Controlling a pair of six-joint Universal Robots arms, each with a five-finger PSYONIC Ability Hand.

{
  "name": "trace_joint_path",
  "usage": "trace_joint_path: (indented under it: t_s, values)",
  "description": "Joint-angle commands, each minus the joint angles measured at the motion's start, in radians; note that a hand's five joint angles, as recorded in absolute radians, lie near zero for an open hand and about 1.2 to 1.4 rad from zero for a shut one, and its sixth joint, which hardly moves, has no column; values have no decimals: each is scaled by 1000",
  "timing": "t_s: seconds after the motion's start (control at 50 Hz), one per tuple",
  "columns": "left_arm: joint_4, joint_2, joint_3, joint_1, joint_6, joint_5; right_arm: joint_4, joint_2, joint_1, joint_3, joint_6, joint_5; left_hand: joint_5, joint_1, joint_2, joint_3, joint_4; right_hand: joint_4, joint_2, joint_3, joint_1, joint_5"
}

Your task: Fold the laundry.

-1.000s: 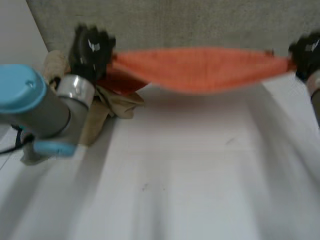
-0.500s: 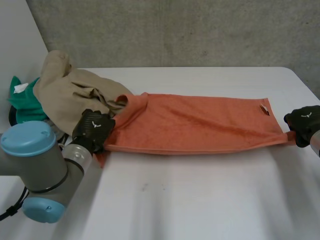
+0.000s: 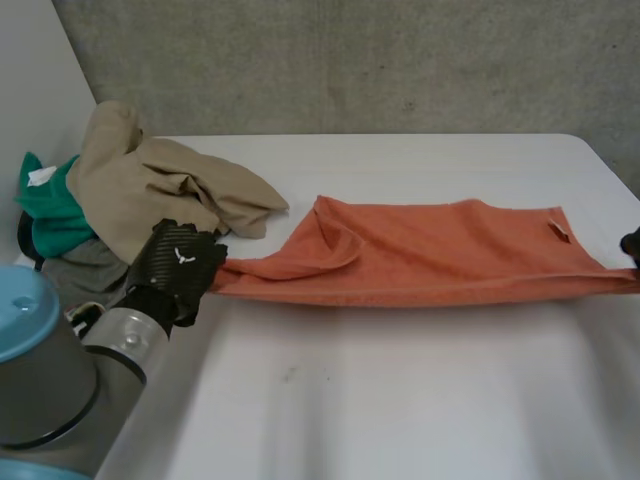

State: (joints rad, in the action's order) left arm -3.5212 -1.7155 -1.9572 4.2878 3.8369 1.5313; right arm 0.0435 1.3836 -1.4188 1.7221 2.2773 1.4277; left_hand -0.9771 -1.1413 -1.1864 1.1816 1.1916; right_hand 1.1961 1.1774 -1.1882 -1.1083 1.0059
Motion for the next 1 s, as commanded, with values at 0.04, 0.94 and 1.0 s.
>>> trace_joint_path:
  t_s: [0.04, 0.94, 1.0]
  values:
    - [215, 263, 79, -36, 64, -2, 147, 259, 52, -81, -61, -18, -245, -255, -210, 215, 205, 200, 219, -208, -288, 216]
    - [-231, -371, 1028, -13, -31, 44, -482, -179, -175, -633, -45, 203, -245, -255, -210, 215, 205, 200, 219, -208, -288, 216]
    - [-202, -369, 966, -13, -53, 40, -433, -184, -187, -601, -32, 203, -245, -255, -210, 215, 205, 200, 219, -208, -288, 216]
